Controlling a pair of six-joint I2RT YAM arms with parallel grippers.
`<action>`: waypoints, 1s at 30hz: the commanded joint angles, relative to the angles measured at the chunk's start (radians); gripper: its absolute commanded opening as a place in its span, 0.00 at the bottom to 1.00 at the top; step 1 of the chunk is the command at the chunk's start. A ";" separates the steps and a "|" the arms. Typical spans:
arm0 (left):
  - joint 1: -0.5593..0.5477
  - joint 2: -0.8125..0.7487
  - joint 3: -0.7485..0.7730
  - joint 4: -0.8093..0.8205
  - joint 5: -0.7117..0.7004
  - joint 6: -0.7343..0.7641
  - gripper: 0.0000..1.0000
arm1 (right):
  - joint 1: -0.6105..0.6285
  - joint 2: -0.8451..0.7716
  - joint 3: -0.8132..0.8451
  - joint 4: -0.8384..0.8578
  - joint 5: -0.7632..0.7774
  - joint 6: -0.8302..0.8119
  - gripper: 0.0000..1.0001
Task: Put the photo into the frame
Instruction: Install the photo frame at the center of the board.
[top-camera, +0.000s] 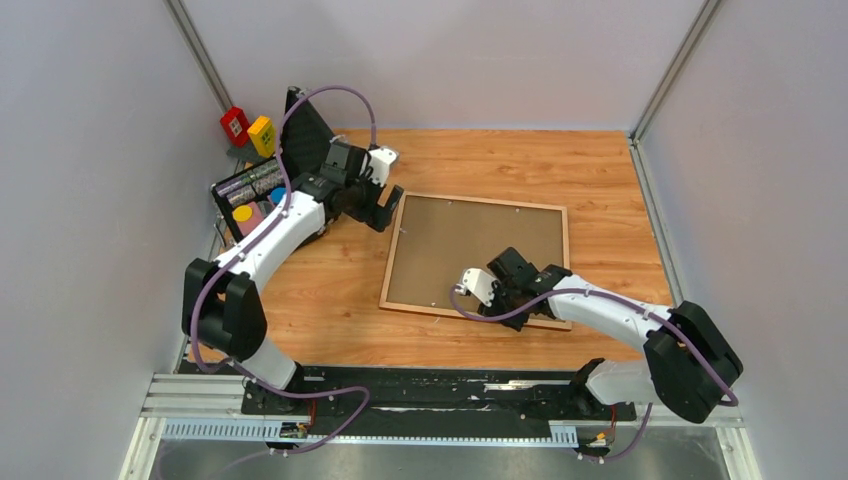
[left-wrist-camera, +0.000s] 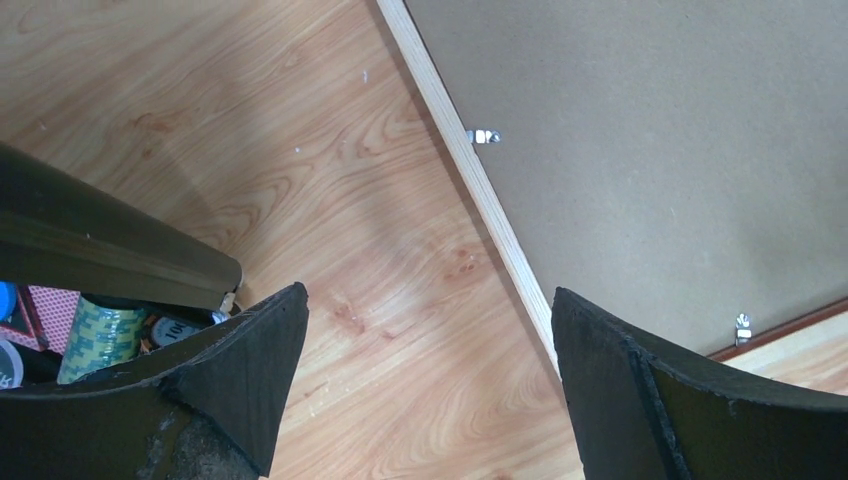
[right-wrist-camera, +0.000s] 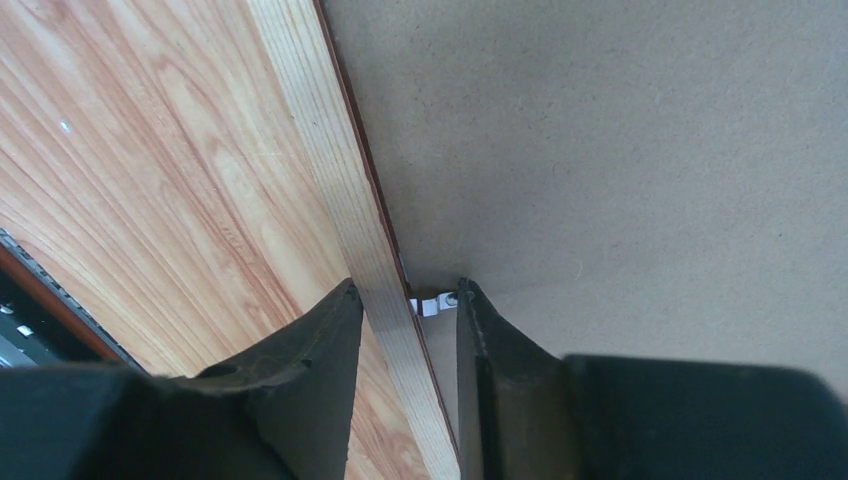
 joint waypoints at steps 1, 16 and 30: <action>0.002 -0.075 -0.022 0.000 0.053 0.066 0.99 | 0.004 0.027 -0.008 0.015 -0.016 0.014 0.21; -0.035 -0.317 -0.251 -0.022 0.231 0.417 1.00 | 0.000 -0.027 0.249 -0.207 -0.195 0.006 0.00; -0.266 -0.432 -0.312 -0.081 0.037 0.563 1.00 | -0.042 0.041 0.298 -0.260 -0.234 -0.016 0.28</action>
